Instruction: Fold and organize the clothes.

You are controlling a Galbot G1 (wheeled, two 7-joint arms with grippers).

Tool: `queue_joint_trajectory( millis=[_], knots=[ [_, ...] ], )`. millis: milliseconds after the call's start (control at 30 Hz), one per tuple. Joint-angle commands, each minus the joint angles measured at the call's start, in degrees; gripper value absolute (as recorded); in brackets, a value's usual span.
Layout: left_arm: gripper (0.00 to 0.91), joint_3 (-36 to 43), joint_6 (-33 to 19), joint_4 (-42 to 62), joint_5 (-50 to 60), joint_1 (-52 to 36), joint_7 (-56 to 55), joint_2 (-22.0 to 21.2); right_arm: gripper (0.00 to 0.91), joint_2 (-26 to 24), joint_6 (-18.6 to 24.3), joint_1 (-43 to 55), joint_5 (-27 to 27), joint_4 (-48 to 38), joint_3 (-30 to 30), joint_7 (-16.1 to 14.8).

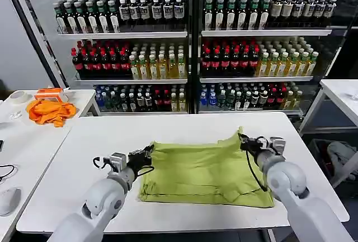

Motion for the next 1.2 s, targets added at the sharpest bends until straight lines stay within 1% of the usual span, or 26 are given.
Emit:
queue_joint_trajectory(
  millis=[33, 133, 167, 267, 333, 500, 667, 700, 767, 800, 833, 867, 900, 933, 967, 1000, 1200],
  knots=[
    [0.020, -1.6, 0.3, -5.0, 1.3, 8.3, 0.8, 0.9, 0.000, -1.3, -0.7, -14.5, 0.2, 11.4, 9.2, 0.2],
    [0.020, -1.4, 0.8, -4.8, 4.5, 9.6, 1.5, 1.1, 0.000, -0.9, -0.7, -16.5, -1.2, 11.9, 9.4, 0.4],
    [0.020, -1.2, 1.0, -4.5, 7.0, 10.0, 2.0, 1.3, 0.000, -0.7, -0.8, -16.8, -2.5, 11.5, 9.2, 0.6],
    [0.020, -0.9, 1.3, -4.3, 9.8, 11.0, 2.2, 1.6, 0.000, -0.2, -0.8, -17.4, -4.9, 10.9, 8.4, 1.0],
    [0.020, -0.9, 1.3, -4.1, 11.6, 11.4, 2.3, 1.7, 0.000, 0.1, -0.8, -17.8, -5.6, 10.5, 7.9, 1.2],
    [0.020, -1.0, 1.3, -3.6, 12.4, 12.1, 2.3, 2.0, 0.000, 0.4, -0.8, -18.2, -7.3, 9.2, 7.0, 1.4],
    [0.020, -0.4, 1.3, -1.5, 13.0, 10.7, 1.8, 0.6, 0.000, 1.5, -0.9, -17.1, -9.9, 7.1, 4.8, 1.8],
    [0.020, -0.4, 1.3, -1.2, 13.2, 10.4, 1.7, 0.3, 0.191, 1.7, -0.9, -17.0, -10.1, 7.1, 4.5, 1.9],
    [0.020, -0.1, 1.3, -0.2, 13.7, 9.6, 1.7, -0.4, 0.615, 2.2, -0.9, -16.9, -10.9, 7.2, 3.8, 1.8],
    [0.020, 0.0, 1.2, -0.1, 13.7, 9.3, 1.7, -0.4, 0.907, 2.3, -0.9, -16.9, -11.0, 7.3, 3.6, 1.7],
    [0.020, 0.1, 1.2, 0.3, 13.8, 9.1, 1.7, -0.7, 0.907, 2.5, -0.9, -16.8, -11.3, 7.3, 3.5, 1.6],
    [0.040, 0.3, 1.2, 1.0, 14.2, 8.6, 1.7, -1.0, 0.907, 2.7, -0.9, -16.9, -11.6, 7.4, 3.2, 1.4],
    [0.222, 0.3, 1.2, 1.3, 14.3, 8.5, 1.7, -1.1, 0.907, 2.8, -0.9, -16.9, -11.7, 7.5, 3.1, 1.4],
    [0.373, 0.4, 1.2, 1.6, 14.5, 8.2, 1.7, -1.4, 0.907, 2.9, -0.9, -17.0, -12.0, 7.5, 3.0, 1.2],
    [0.806, 0.4, 1.2, 1.9, 14.7, 8.0, 1.7, -1.6, 0.907, 3.0, -0.8, -17.1, -12.4, 7.8, 3.0, 0.7],
    [0.907, 0.4, 1.2, 2.0, 14.7, 7.9, 1.5, -1.8, 0.907, 3.1, -0.8, -17.2, -12.6, 8.0, 3.0, 0.6],
    [0.907, -0.5, 0.6, -0.9, 16.6, 10.0, -0.6, -2.9, 0.907, 4.4, -0.7, -19.8, -14.0, 11.0, 4.6, -0.6]
  ],
)
